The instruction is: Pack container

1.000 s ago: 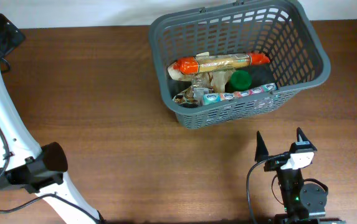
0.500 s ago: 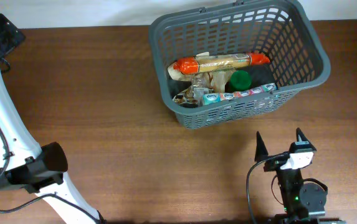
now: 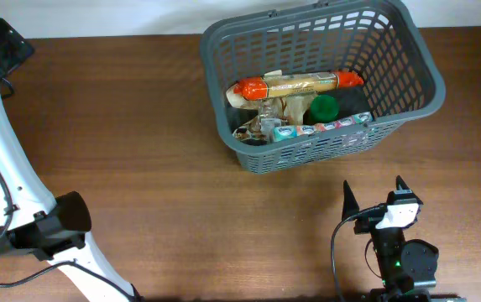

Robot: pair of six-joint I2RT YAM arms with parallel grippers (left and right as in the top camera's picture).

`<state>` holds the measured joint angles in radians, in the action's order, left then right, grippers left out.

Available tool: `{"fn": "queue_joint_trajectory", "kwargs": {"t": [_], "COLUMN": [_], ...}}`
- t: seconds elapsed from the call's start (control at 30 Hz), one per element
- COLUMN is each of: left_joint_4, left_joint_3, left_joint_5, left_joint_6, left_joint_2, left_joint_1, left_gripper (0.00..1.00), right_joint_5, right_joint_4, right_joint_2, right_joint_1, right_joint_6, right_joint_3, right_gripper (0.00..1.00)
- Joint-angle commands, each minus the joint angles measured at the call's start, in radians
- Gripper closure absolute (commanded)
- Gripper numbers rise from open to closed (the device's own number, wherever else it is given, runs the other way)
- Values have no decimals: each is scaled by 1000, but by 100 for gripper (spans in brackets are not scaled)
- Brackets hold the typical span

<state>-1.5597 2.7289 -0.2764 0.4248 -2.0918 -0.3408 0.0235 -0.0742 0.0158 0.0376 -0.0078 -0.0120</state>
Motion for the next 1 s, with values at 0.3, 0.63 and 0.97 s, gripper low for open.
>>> {"fn": "queue_joint_trajectory", "kwargs": {"t": [0.3,0.63,0.97], "left_joint_4": [2,68,495], "left_joint_3": [13,-38,-667], "left_joint_5": [-1,21,19], "left_joint_6": [11,12,12], "left_joint_2": [94,384,870], "left_joint_1": [-2,37,171], "left_gripper": [1,1,1], "right_joint_5": [-12,-12,-12], "right_joint_4": [-4,-4,-4], "right_joint_2": [-10,-10,-10], "right_joint_1": [-7,-7,-7], "right_joint_6": [-3,-3,-3], "right_joint_3": [6,6,6], "right_gripper": [1,1,1]}}
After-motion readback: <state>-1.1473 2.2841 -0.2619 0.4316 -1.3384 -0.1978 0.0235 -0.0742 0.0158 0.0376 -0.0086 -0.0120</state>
